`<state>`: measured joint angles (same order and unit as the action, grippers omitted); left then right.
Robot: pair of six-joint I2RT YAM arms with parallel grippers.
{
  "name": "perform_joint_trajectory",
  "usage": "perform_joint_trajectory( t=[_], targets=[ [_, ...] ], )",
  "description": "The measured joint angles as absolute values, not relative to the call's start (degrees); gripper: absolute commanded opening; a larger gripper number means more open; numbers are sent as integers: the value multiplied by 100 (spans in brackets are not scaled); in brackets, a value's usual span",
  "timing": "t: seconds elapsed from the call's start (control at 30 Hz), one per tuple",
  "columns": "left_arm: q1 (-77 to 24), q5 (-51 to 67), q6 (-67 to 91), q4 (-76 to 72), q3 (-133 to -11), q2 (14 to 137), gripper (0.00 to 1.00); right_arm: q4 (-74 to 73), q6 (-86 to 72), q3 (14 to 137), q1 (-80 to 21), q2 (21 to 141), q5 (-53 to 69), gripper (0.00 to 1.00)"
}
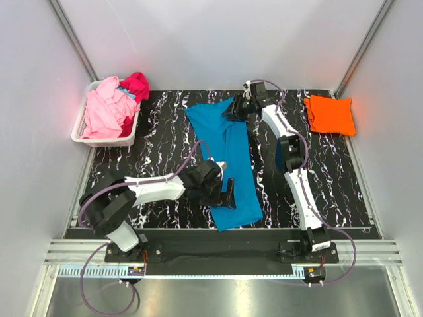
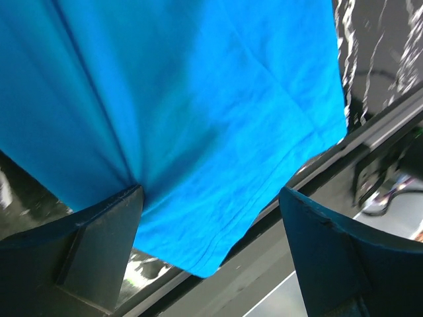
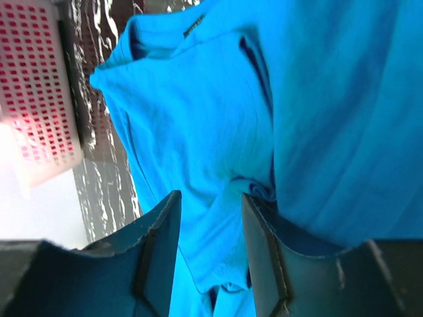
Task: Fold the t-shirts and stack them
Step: Fold the tshirt
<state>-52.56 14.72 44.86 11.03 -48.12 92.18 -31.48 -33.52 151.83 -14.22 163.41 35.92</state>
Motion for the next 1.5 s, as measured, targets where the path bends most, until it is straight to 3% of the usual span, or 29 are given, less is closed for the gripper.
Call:
perform_joint_trajectory(
  t=[0.4, 0.93, 1.17, 1.2, 1.3, 1.5],
  targets=[
    [-5269, 1577, 4040, 1483, -4278, 8549, 93, -2469, -3535, 14842, -1439, 16265, 3269, 39],
    [-5225, 1415, 4099, 2106, -4099, 7854, 93, -3199, -2582, 14575, -1461, 15758, 1256, 33],
    [-5157, 1251, 4206, 2263, -4101, 7854, 94, -3389, -2342, 14449, -1450, 15614, 1063, 41],
    [-5157, 1225, 4211, 2279, -4101, 7854, 94, -3420, -2287, 14479, -1450, 15614, 1129, 49],
    [-5155, 1164, 4235, 2311, -4115, 7854, 94, -3581, -2174, 14612, -1446, 15614, 1341, 57],
    [-5113, 873, 4414, 2429, -4123, 7804, 94, -3721, -1977, 14435, -1446, 15246, 961, 58]
  ],
)
